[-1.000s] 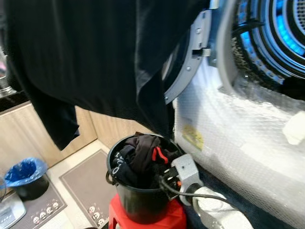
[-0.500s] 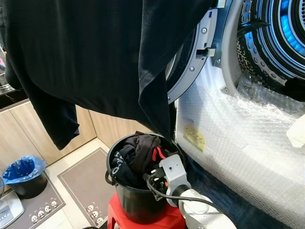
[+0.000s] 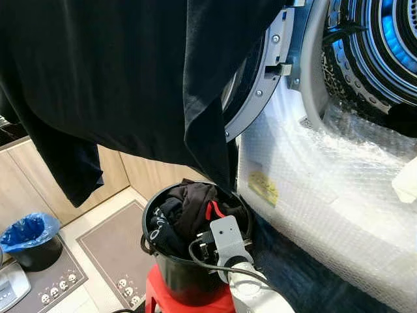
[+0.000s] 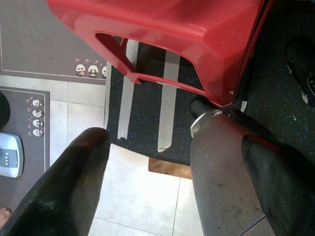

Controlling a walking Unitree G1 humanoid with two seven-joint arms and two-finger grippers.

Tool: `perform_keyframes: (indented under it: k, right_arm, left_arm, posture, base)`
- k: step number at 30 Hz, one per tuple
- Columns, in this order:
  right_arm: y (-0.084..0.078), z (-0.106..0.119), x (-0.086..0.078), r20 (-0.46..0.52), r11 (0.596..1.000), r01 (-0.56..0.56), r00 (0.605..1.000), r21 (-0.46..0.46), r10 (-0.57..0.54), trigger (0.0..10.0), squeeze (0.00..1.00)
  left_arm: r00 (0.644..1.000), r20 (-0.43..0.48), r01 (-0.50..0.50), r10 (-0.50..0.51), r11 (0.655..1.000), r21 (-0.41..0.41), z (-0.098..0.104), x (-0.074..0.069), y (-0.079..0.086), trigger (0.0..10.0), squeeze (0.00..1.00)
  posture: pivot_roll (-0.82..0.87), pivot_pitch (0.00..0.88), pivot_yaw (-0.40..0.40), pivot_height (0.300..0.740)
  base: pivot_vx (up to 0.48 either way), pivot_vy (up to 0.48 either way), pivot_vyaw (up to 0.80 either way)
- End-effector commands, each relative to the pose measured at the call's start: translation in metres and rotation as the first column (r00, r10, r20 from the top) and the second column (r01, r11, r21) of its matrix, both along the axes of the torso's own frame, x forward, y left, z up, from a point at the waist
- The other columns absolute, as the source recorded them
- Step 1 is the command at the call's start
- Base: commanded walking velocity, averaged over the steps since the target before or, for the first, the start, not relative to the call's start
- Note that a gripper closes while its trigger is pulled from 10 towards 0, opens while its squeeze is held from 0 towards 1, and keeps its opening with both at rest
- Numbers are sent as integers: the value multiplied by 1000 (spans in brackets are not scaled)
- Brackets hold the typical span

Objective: Clothes washing

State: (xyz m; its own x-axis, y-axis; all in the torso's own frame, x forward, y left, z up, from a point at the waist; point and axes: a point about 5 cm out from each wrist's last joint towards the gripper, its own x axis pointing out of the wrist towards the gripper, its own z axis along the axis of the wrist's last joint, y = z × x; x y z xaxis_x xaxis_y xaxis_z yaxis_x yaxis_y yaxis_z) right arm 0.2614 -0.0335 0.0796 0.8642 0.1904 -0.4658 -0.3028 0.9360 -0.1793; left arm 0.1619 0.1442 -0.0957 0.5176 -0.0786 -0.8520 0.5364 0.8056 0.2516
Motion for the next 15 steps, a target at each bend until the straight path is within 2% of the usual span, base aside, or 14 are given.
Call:
perform_keyframes:
  k: [1,8,15]
  right_arm:
    - [21,6,-3,-1,998,-19,1000,65,19,10000,0]
    - [35,10,-8,-7,995,-34,999,92,35,10000,0]
    - [46,7,-21,-28,993,-83,996,88,85,10000,0]
  left_arm:
    - [993,-115,30,-34,999,-37,-12,-32,-16,10000,0]
    - [992,-127,15,-21,999,-43,-14,-39,-18,10000,0]
    - [990,-143,-10,3,999,-44,-17,-48,-17,10000,0]
  posture:
    - [-77,110,-11,740]
    - [-46,156,-21,740]
    - [-26,195,-33,740]
  base:
    - [0,0,0]
    - [0,0,0]
    - [0,0,0]
